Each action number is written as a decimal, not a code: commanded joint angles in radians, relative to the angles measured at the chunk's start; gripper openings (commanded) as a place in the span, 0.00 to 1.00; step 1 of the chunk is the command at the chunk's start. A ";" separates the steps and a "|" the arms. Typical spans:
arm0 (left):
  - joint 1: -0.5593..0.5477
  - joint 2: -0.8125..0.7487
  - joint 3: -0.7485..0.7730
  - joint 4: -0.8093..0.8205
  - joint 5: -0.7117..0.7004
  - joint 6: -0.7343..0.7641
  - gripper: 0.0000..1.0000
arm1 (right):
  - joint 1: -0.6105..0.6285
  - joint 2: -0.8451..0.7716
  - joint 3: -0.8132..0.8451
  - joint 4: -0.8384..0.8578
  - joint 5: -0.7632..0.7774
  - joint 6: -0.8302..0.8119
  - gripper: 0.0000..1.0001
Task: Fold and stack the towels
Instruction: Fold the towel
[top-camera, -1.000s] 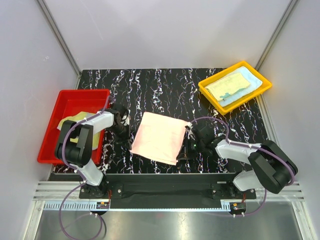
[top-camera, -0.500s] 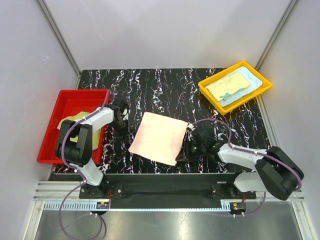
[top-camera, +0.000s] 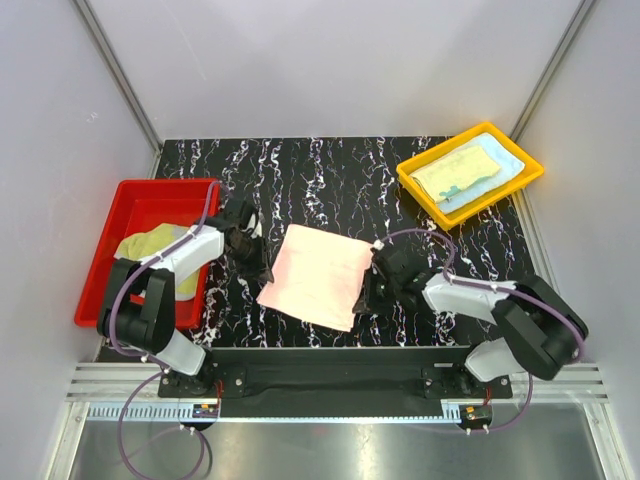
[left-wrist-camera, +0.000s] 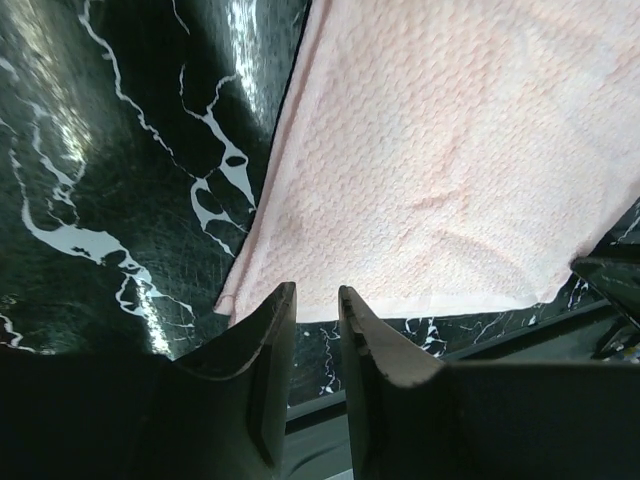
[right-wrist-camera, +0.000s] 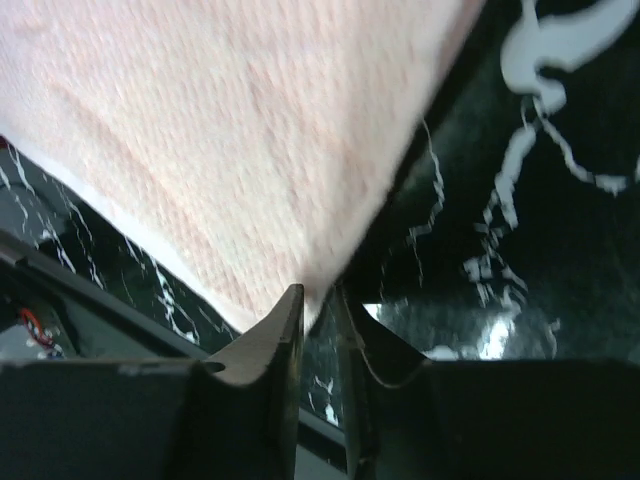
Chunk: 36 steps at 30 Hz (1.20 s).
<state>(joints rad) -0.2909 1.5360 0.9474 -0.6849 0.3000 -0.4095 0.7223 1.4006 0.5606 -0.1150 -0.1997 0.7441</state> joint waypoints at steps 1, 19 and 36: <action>0.004 -0.013 -0.033 0.099 0.050 -0.060 0.28 | 0.009 0.104 0.070 0.003 0.071 -0.025 0.25; 0.007 -0.085 -0.150 0.323 0.105 -0.253 0.29 | -0.213 0.222 0.246 -0.215 0.080 -0.202 0.11; -0.027 -0.096 -0.127 0.180 -0.021 -0.137 0.30 | -0.222 0.101 0.156 -0.180 -0.090 -0.178 0.28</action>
<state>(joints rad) -0.3153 1.4593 0.8181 -0.4828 0.3244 -0.5907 0.4973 1.5196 0.7387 -0.3492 -0.2478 0.5514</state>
